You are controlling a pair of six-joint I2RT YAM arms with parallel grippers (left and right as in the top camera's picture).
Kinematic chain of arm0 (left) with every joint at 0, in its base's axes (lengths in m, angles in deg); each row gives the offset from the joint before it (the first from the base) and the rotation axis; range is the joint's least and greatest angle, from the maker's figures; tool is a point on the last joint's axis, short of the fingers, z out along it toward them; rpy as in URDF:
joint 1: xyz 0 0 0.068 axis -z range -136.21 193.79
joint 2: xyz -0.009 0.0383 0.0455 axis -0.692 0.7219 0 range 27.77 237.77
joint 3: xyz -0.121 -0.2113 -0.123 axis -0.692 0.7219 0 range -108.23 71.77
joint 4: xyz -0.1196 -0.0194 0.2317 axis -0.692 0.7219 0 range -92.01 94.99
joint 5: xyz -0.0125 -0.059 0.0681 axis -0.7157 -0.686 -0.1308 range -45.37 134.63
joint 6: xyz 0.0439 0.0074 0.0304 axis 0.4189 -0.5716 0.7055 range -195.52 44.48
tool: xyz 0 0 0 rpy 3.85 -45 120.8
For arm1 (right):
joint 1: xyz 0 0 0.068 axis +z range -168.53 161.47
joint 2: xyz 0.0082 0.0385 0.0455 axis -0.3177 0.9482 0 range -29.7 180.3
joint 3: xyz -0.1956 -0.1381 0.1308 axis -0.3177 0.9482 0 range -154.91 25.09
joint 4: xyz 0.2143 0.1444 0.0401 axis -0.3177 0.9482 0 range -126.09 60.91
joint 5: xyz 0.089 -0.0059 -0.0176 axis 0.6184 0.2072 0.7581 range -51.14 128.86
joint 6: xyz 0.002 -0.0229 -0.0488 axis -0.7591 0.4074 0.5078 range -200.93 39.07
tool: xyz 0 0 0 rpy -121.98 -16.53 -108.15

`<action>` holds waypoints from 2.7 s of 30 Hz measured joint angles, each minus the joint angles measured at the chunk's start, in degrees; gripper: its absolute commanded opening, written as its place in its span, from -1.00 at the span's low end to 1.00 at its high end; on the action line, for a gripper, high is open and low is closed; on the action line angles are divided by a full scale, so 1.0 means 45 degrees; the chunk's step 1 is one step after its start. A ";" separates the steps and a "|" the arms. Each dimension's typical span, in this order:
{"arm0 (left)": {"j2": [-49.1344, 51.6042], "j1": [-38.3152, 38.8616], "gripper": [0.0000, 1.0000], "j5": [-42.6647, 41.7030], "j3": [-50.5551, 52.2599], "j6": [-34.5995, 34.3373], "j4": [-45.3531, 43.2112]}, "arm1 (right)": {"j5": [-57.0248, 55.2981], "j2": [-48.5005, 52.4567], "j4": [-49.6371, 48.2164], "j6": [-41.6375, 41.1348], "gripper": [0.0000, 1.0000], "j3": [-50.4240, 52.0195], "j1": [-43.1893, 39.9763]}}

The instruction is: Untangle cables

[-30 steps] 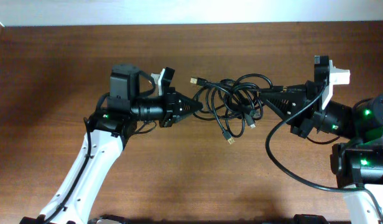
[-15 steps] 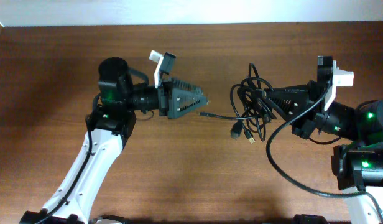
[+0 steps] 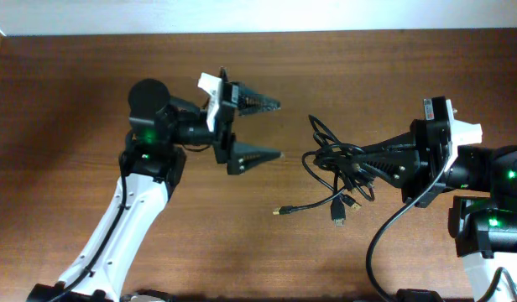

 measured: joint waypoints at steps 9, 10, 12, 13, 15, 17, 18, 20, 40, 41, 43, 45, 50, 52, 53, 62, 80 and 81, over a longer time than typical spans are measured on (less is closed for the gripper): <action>0.0000 0.3283 0.99 0.3866 -0.0015 0.3570 0.0971 | 0.0291 0.0000 0.0000 0.0010 -0.92 0.0000 0.0000; 0.0000 0.3560 0.68 0.4342 -0.0015 0.3585 0.0967 | 0.0291 0.0005 0.0000 0.0000 -0.92 0.0000 0.0000; 0.0000 0.4192 -0.14 0.5144 -0.0015 0.3638 0.0971 | 0.0321 0.0005 0.0000 0.0010 -0.92 0.0000 0.0000; 0.0000 0.4337 -0.42 0.5367 -0.0015 0.3672 0.0894 | 0.0321 0.0000 0.0000 0.0015 -0.92 0.0000 0.0000; 0.0000 0.4435 -1.00 0.5459 -0.0015 0.3759 0.0753 | 0.0321 0.0005 0.0005 0.0005 -0.92 0.0000 0.0000; 0.0000 0.4444 -1.00 0.5464 -0.0015 0.3793 0.0826 | 0.0321 0.0005 0.0010 -0.0034 -0.92 0.0000 0.0000; 0.0000 0.4444 -1.00 0.5523 -0.0015 0.3818 0.1020 | 0.0321 0.0005 0.0005 -0.0083 -0.92 0.0000 0.0000; 0.0000 0.4444 -1.00 0.5610 -0.0015 0.3793 0.1462 | 0.0321 0.0005 0.0010 -0.0136 -0.92 0.0000 0.0000; -0.0112 0.3823 0.97 0.6902 -0.0039 -0.3614 0.2769 | 0.0233 0.0058 0.0000 -0.0185 -0.92 -0.0005 0.0000; -0.0112 0.3798 0.97 0.5722 -0.0039 -0.3186 0.2584 | 0.0243 0.0034 0.0000 -0.0189 -0.92 -0.0005 0.0000; -0.0112 0.3798 0.97 0.3191 -0.0039 -0.2341 0.2540 | 0.0287 0.0034 0.0000 -0.0185 -0.92 -0.0005 0.0000; -0.0112 0.3798 0.98 0.1923 -0.0039 -0.1787 0.2467 | 0.0330 0.0034 0.0000 -0.0185 -0.92 -0.0005 0.0000; -0.0112 0.4376 0.97 0.1404 -0.0039 -0.0850 0.2463 | 0.0418 0.0034 0.0000 -0.0189 -0.92 -0.0005 0.0000; -0.0112 0.4532 1.00 0.1379 -0.0049 -0.0617 0.3079 | 0.0418 0.0034 0.0005 -0.0185 -0.92 -0.0005 0.0000; -0.0112 0.4541 0.32 0.1370 -0.0053 -0.0355 0.3492 | 0.0423 0.0034 0.0000 -0.0194 -0.92 -0.0005 0.0000; -0.0107 0.4313 -1.00 0.1705 -0.0053 0.0583 0.3376 | 0.0209 0.0010 0.0622 -0.0515 0.98 -0.0015 0.0000; 0.0015 0.4663 -1.00 0.7854 0.0010 -0.3395 0.3381 | -0.3240 0.0845 0.5712 -0.1302 0.98 -0.0175 0.1554; 0.0029 0.4673 -1.00 0.7898 0.0010 -0.3381 0.3337 | -0.3279 0.0845 0.5931 -0.1010 0.98 -0.0175 0.1661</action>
